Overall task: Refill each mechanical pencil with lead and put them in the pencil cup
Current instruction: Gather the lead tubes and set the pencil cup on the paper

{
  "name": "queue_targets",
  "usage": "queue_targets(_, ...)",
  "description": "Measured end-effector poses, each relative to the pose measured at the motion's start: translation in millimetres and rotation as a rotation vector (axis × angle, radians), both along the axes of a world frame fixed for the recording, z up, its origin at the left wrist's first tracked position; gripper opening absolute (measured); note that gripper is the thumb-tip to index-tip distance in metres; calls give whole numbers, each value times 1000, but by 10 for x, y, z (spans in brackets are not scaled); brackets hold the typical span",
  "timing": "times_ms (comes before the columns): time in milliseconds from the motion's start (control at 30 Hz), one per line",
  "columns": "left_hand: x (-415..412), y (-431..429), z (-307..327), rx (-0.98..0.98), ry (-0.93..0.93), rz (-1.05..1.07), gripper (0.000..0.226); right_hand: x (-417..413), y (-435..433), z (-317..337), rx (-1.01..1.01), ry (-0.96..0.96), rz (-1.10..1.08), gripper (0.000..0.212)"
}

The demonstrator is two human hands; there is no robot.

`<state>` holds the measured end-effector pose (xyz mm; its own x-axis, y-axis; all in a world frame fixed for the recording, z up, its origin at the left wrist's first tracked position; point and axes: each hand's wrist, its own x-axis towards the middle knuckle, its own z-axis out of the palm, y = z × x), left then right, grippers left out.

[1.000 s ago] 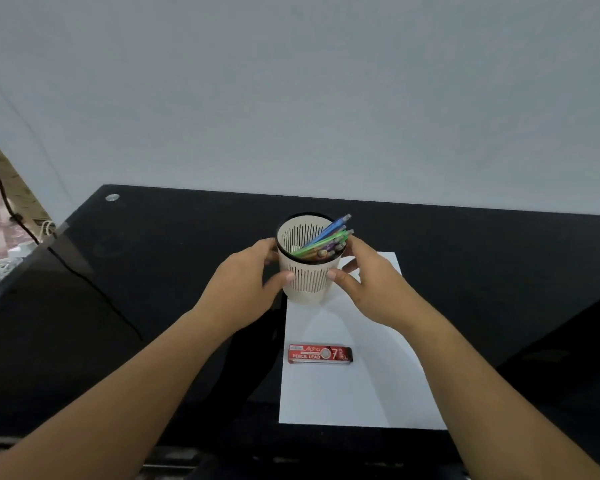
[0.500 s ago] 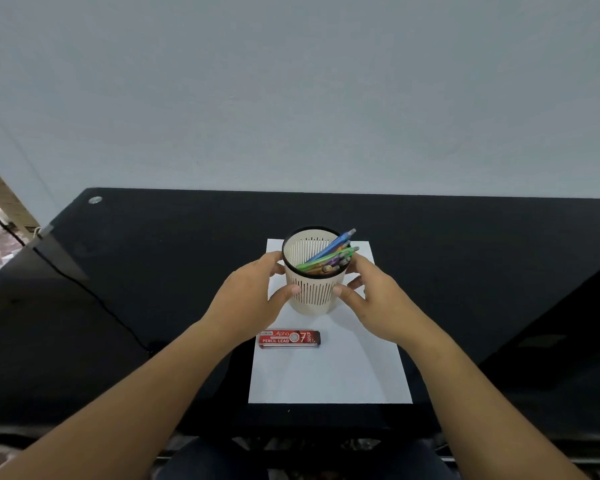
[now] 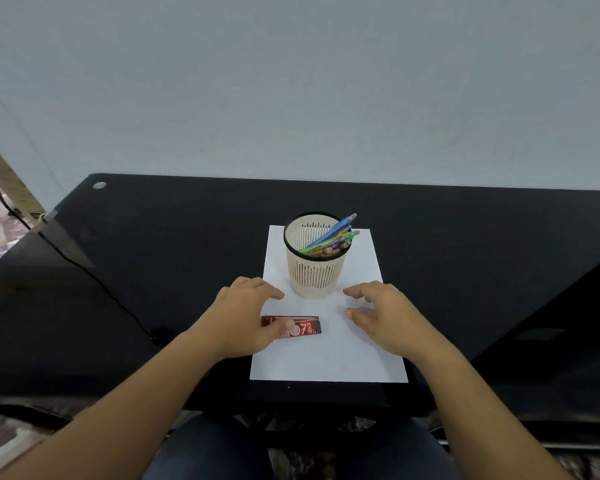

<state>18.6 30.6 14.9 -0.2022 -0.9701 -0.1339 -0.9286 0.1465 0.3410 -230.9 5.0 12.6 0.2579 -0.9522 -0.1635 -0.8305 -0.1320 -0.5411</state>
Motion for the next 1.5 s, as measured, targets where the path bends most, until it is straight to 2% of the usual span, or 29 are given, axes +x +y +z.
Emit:
queue_targets(100,32,49,-10,10,6,-48,63,0,64,-12,-35,37,41,38)
queue_targets(233,27,103,-50,-41,-30,-131,54,85,196,-40,-99,50,139,45)
queue_targets(433,-26,114,-92,-59,-28,-113,52,228,274,-91,-135,64,218,48)
queue_targets(667,-1,111,-77,-61,-83,-100,53,338,218,-114,-138,199,212,51)
queue_targets(1000,-36,116,-61,-102,-61,-88,46,385,209,-48,-125,124,222,37)
queue_targets(1233,-7,124,-36,-36,-139,-139,52,397,190,15,-110,283,304,53)
queue_targets(1500,-47,59,-40,-1,-104,-106,42,435,170,5,-128,255,278,38)
